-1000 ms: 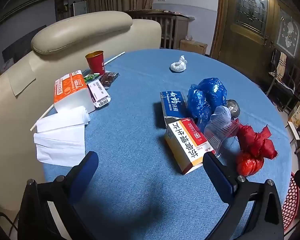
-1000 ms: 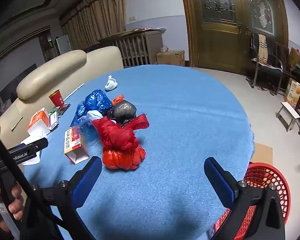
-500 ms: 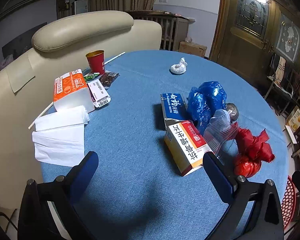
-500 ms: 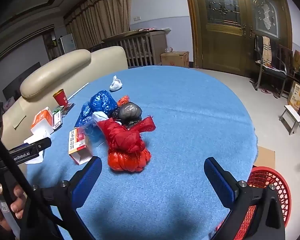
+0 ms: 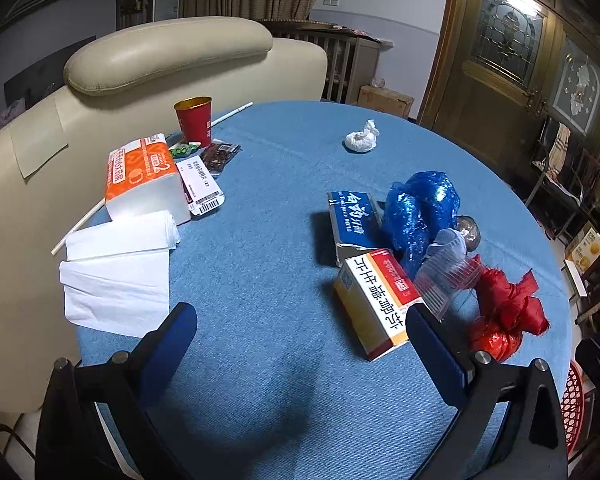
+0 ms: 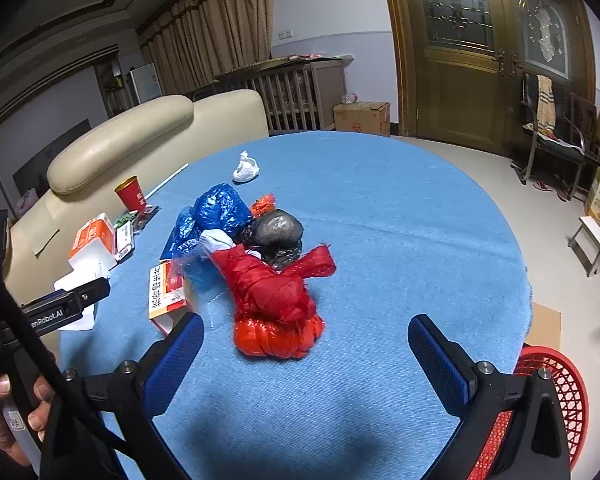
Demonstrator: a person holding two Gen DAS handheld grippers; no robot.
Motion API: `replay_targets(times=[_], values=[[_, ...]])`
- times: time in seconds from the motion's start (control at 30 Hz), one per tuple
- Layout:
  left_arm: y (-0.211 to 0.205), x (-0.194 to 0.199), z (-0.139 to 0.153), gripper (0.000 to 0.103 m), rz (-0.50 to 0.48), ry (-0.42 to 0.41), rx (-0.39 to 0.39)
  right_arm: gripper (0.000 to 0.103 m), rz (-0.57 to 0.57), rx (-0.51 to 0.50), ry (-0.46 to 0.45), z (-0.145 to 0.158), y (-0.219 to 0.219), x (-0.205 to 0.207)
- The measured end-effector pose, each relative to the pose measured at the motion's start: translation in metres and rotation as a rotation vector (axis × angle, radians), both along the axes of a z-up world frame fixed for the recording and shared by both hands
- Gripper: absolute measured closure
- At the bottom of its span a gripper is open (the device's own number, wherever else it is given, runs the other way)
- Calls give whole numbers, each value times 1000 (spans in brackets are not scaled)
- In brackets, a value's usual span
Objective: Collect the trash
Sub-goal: 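Move the right gripper toward the red plastic bag bundle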
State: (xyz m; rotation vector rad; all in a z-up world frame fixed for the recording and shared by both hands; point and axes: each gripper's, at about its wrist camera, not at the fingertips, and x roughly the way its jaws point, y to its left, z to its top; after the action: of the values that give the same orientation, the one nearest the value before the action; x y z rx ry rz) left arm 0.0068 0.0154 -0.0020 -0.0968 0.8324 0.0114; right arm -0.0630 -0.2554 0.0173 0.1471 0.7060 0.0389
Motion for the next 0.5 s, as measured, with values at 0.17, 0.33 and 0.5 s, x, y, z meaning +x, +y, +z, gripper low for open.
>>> replay_targets(times=[0.17, 0.33, 0.5], values=[[3, -1, -1, 0, -2, -5, -17, 0, 10, -1, -3, 1, 4, -2], [-3, 3, -3, 0, -14, -5, -21, 0, 12, 6, 4, -1, 2, 0], [-6, 7, -1, 0, -26, -10, -31, 0, 18, 21, 8, -3, -1, 9]])
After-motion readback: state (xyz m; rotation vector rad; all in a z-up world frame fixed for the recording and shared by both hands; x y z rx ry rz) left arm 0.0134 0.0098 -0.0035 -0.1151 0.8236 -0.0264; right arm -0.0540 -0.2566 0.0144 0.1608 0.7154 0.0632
